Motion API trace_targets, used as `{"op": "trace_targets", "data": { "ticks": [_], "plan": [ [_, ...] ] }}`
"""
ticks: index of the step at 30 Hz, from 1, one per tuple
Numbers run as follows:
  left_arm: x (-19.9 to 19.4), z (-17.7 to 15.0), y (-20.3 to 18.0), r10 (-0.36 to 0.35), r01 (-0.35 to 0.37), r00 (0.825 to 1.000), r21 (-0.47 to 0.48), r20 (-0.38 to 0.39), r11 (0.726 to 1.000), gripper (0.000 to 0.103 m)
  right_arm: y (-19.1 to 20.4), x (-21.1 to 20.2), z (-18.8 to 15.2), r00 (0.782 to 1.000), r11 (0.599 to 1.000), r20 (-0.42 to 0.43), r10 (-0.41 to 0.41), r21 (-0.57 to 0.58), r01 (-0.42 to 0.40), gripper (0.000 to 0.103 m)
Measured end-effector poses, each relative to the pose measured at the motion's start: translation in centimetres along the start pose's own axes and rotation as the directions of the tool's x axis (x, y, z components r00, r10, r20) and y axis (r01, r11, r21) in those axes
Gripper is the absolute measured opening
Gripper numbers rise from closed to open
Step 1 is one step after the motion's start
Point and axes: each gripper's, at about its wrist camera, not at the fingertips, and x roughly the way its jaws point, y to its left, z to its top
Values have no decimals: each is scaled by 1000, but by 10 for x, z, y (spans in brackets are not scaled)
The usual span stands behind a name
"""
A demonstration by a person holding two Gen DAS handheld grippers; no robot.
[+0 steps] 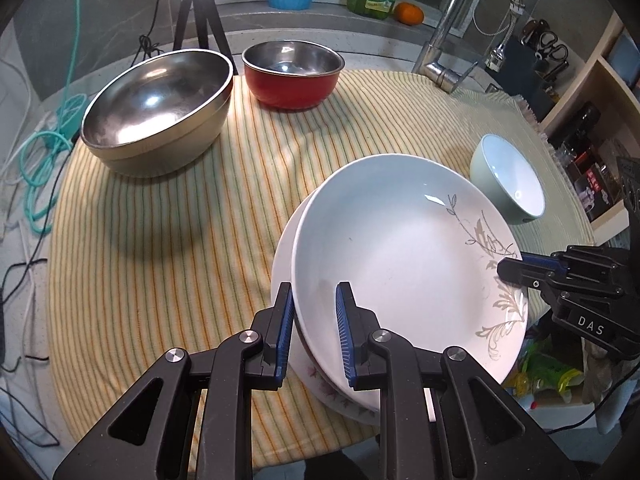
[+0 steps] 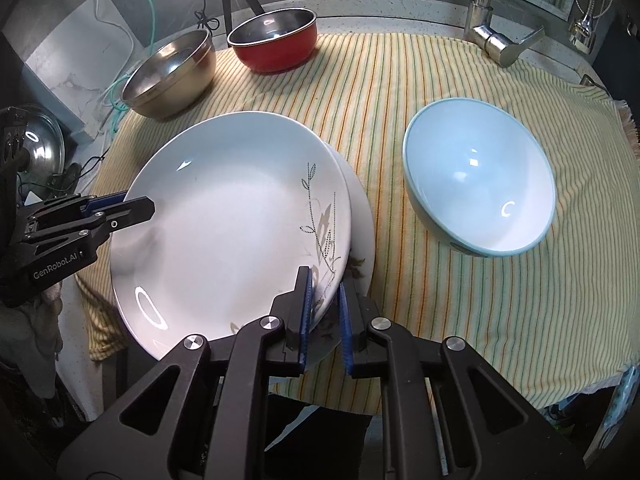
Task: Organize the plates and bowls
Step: 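Lower the leaf-pattern plate onto the stack and open the left gripper, then move the left gripper to the large steel bowl and grasp its rim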
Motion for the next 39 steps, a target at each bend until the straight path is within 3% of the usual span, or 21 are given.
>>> {"op": "trace_targets", "data": {
  "ticks": [8,15,18,22,23,25,28,33,39],
  "plan": [
    [1,0,1,-13,13,1000,-2,-4,1000,19,3,1,-1,1000,1000,-5,-25,-17,25,14],
    [-2,-1,7,-49,49,999,-24,2,999,19,6,1,-1,1000,1000,-15,-22,-20,22,22],
    [-6,-1,11,-61,61,998,-38,10,997,19,7,-4,1,1000,1000,4,-22,-17,22,30],
    [-12,1,25,-74,76,997,-77,22,994,20,13,-19,10,998,999,58,-22,-25,23,51],
    [-13,2,28,-78,80,997,-89,26,993,23,14,-23,12,997,999,69,-21,-27,23,55],
    [-18,4,37,-82,86,996,-120,38,989,42,18,-29,19,996,1000,92,-10,-28,12,62],
    [-26,8,52,-83,92,995,-163,63,982,47,23,-37,31,992,999,125,32,-25,-29,74],
    [-37,16,76,-59,80,993,-220,104,972,50,33,-44,51,982,995,159,100,-27,-97,79],
    [-45,25,105,-36,78,988,-280,150,957,50,50,-44,80,974,992,193,121,-56,-113,80]
  ]
}}
